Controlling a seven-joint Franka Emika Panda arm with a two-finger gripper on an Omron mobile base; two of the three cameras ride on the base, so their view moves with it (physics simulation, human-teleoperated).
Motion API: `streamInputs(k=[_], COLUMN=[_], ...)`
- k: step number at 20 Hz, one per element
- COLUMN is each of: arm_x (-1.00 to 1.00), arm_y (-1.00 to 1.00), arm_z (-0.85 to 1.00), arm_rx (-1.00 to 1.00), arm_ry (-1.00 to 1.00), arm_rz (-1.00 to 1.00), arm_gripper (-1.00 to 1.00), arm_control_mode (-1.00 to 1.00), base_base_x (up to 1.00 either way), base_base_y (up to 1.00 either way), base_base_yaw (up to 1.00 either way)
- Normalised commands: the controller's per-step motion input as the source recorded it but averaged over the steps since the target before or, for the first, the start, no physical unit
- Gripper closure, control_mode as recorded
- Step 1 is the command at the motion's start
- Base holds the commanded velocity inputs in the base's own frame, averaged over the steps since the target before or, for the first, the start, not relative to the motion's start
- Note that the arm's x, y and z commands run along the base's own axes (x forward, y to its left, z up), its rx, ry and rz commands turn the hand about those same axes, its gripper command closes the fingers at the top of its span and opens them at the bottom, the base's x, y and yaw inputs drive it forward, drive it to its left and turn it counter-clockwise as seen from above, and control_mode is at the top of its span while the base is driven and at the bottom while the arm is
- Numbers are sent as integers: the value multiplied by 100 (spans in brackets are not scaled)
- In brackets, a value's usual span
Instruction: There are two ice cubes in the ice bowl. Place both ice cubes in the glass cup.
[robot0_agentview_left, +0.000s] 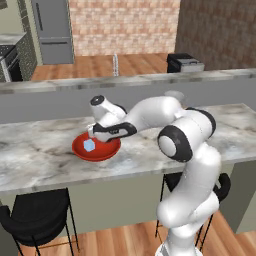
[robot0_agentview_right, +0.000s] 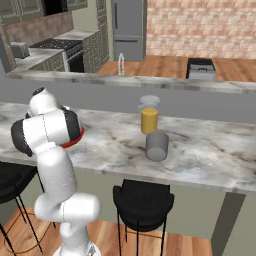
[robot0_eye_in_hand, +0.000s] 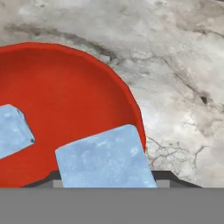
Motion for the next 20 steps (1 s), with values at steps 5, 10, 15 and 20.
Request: streamInputs(k=[5, 10, 15, 20], arm_x=[-100, -100, -100, -97], arm_y=[-67, -87, -91, -93], arm_z=[97, 78, 63, 7], arm_rx=[0, 5, 2, 4], arm_ry=[0, 11, 7, -8], arm_rz=[-25, -33, -31, -7], arm_gripper=[100, 100, 100, 100], arm_control_mode=[-100, -100, -100, -100], base_base_x=[0, 0, 0, 0], base_base_y=[0, 0, 0, 0], base_base_yaw=[0, 0, 0, 0])
